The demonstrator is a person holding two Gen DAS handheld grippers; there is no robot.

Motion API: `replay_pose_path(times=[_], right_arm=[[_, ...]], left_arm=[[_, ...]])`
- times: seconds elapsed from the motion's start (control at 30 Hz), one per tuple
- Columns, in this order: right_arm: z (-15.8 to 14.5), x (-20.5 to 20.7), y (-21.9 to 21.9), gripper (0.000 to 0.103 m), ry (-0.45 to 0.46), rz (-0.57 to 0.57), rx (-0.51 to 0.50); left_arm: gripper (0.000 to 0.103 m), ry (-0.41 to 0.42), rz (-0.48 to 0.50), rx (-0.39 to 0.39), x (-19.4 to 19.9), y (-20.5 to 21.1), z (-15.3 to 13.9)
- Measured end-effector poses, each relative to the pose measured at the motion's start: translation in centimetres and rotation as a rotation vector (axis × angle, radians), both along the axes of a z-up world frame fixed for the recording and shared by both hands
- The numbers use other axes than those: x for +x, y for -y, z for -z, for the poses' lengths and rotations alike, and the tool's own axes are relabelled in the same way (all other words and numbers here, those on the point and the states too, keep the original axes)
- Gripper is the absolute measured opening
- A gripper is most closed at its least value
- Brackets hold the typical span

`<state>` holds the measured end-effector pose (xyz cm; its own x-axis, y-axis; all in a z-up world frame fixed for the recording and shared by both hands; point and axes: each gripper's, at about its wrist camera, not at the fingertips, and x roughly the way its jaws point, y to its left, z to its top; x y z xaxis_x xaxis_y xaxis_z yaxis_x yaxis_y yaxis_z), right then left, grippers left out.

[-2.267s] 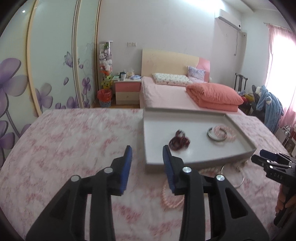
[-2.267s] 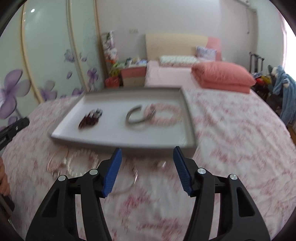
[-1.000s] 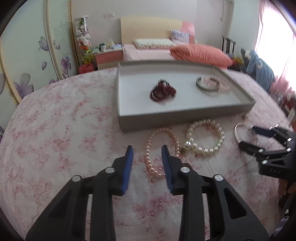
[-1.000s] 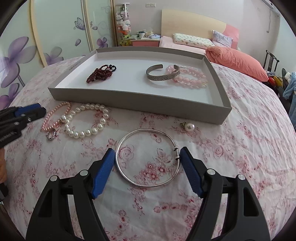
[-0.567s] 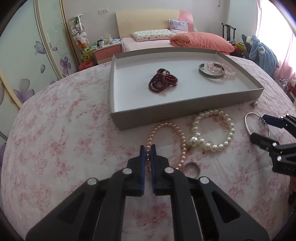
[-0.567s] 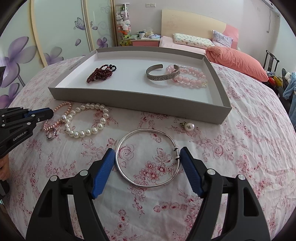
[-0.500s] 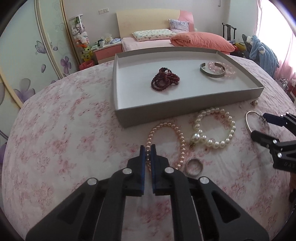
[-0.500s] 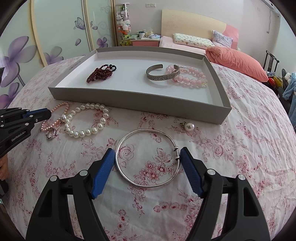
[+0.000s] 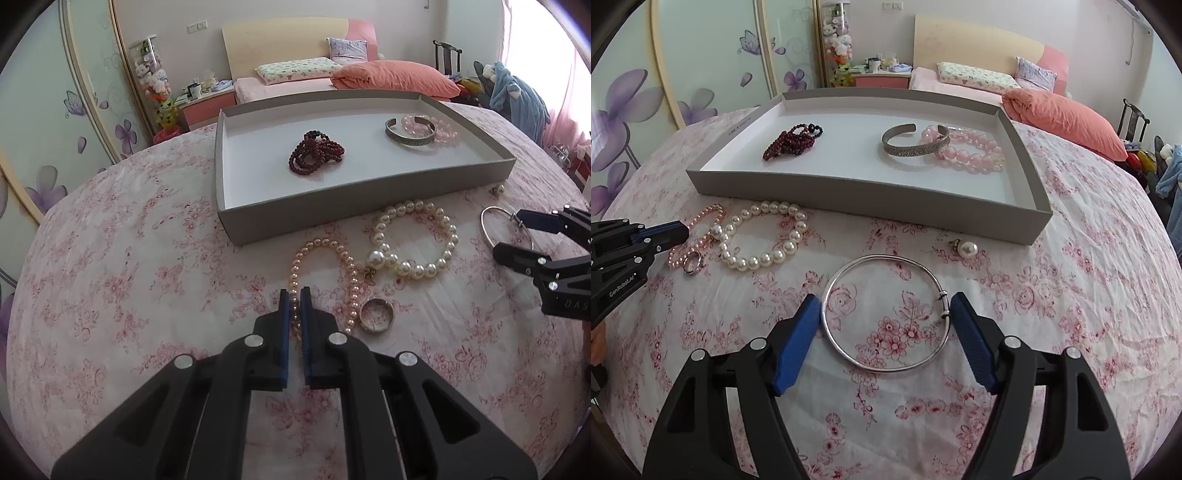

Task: Organize jewelry
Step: 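Close the left tool on the pink pearl bracelet while the right tool grasps and lifts the silver bangle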

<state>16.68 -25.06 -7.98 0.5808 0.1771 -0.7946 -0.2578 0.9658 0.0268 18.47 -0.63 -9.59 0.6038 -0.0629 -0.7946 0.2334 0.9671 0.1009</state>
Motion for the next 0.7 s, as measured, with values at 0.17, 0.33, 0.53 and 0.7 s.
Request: replay_pose_path(times=[0.17, 0.33, 0.53, 0.7], right_arm=[[0.1, -0.6, 0.4, 0.072, 0.011, 0.013, 0.009], [0.0, -1.0, 0.6, 0.072, 0.024, 0.017, 0.025], [-1.0, -1.5, 1.0, 0.072, 0.071, 0.03, 0.059], [-1.9, -2.3, 1.1, 0.072, 0.124, 0.032, 0.086]], left_arm=[[0.006, -0.012, 0.003, -0.049, -0.7, -0.7, -0.1], [0.006, 0.014, 0.004, -0.107, -1.5, -1.5, -1.0], [0.006, 0.069, -0.004, -0.208, -2.4, -2.5, -2.5], [0.006, 0.11, -0.015, -0.283, -3.1, -3.0, -3.7]])
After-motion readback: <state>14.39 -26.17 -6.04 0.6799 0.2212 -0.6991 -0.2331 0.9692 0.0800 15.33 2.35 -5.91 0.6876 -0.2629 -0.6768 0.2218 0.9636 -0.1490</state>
